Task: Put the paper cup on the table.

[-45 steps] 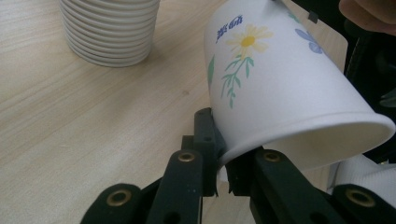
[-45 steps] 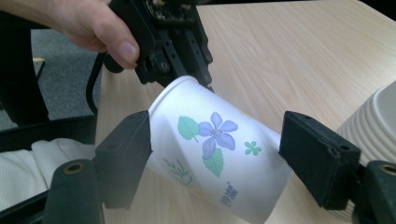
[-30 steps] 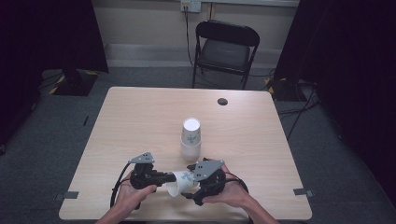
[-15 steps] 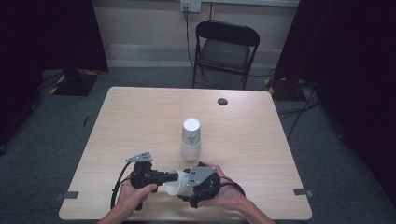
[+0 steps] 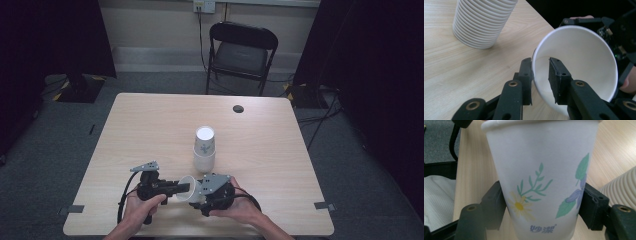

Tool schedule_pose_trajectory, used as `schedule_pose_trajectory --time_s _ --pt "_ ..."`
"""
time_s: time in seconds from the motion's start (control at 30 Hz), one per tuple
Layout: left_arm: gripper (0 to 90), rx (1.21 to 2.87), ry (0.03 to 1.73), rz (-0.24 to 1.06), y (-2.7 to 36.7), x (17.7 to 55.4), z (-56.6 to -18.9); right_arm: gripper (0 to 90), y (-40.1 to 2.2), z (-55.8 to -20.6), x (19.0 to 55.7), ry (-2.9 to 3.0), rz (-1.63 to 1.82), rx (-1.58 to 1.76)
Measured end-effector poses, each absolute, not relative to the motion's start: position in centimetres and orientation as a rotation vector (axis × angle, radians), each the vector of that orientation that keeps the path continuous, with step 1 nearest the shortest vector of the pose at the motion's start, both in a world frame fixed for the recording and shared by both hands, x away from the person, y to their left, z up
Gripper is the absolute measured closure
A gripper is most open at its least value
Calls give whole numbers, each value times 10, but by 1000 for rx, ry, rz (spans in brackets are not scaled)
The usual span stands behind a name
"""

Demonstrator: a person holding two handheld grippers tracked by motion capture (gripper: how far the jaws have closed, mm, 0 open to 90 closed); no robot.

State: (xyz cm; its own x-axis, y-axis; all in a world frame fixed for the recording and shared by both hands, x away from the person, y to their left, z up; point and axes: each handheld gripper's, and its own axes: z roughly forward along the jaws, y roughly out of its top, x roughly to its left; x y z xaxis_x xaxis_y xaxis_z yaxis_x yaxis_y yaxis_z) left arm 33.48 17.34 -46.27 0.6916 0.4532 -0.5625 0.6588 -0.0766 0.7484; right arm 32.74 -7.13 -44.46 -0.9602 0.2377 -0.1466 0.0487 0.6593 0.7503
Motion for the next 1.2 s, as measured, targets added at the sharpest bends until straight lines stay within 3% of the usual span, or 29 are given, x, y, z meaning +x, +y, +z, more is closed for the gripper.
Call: schedule_pose_trajectory --time_s 0.07,0.23,0.33,0.47,1.2 --pt "729 1707 907 -214 175 335 -463 315 -73 -443 329 2643 1205 249" --pt "851 1719 958 -214 175 335 -463 306 -72 -444 328 2631 1198 233" --pt "878 1741 949 -201 173 334 -461 256 -69 -445 328 2655 1195 221" --pt "880 1757 960 -196 170 332 -462 213 -63 -445 326 2642 1193 199" --pt "879 1829 945 -204 162 327 -466 216 -48 -444 310 2589 1120 37"
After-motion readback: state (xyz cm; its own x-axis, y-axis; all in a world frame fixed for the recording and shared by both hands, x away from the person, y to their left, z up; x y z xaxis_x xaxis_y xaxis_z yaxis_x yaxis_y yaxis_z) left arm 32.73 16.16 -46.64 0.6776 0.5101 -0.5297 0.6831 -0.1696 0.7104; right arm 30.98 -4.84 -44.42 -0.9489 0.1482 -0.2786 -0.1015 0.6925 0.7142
